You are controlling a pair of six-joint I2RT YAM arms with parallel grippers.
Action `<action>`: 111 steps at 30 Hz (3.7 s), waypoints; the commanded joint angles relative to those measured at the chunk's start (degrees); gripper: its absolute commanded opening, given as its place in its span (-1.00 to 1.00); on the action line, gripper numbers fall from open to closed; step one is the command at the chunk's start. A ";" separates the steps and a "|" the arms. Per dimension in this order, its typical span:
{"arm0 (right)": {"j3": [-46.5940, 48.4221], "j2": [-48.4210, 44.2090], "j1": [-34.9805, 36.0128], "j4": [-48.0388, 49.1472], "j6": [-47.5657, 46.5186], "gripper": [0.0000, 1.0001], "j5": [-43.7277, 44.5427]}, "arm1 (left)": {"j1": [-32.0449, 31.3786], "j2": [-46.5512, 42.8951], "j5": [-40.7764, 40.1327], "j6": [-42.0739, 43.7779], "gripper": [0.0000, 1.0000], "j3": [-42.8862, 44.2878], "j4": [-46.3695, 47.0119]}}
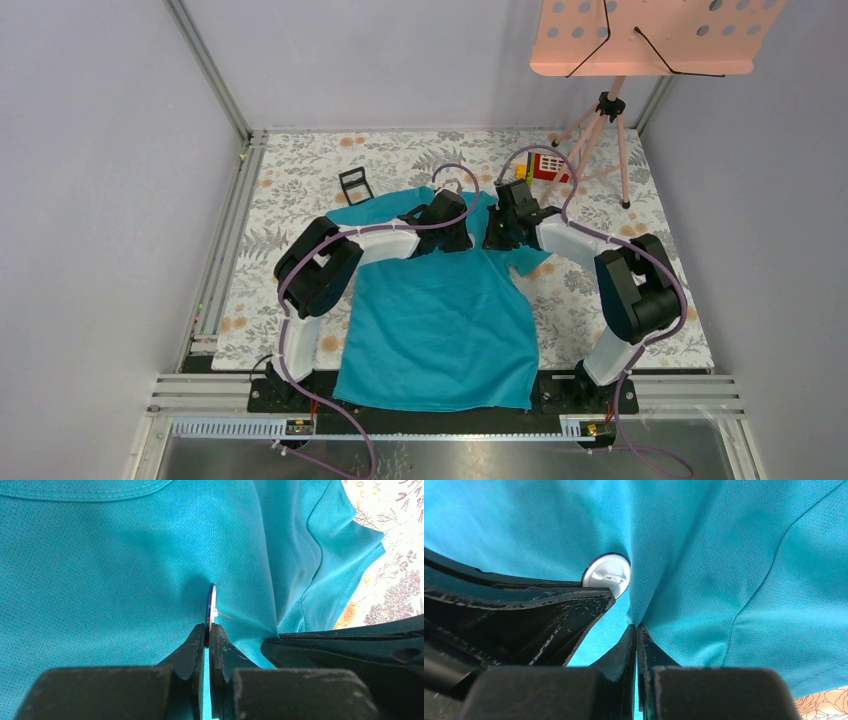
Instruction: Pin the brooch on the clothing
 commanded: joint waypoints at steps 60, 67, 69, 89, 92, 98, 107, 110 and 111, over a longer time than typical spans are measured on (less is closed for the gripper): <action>-3.35 4.42 -2.19 9.10 -1.60 -1.00 -15.91 | 0.24 -7.22 10.22 2.61 -1.00 -14.66 30.24; -2.35 5.18 -2.59 7.57 -0.79 -1.00 -17.48 | 0.24 -8.23 10.09 2.90 -1.00 -16.63 33.28; -1.66 5.86 -2.90 6.81 -0.42 -1.00 -18.28 | 0.25 -8.32 10.20 2.90 -1.00 -16.66 33.64; 3.66 9.25 -4.81 0.39 2.57 -1.00 -25.23 | 0.16 -9.54 12.15 4.74 -1.00 -21.14 39.93; 4.17 9.52 -4.85 -0.13 2.58 -1.00 -25.90 | 0.15 -9.93 12.35 4.66 -1.00 -21.62 41.12; 4.11 9.84 -5.18 -0.13 2.84 -1.00 -27.19 | 0.15 -11.01 12.85 4.70 -1.00 -22.33 43.29; 3.48 7.27 -6.17 -1.07 3.85 -0.84 -29.47 | 0.23 -12.78 12.81 5.05 -1.00 -23.99 45.03; 2.67 4.35 -6.78 -1.60 3.95 -0.72 -29.58 | 0.26 -14.20 12.63 5.17 -1.00 -24.28 44.38; 2.38 3.14 -6.99 -1.97 3.78 -0.68 -29.55 | 0.31 -14.72 12.57 5.23 -1.00 -24.24 43.86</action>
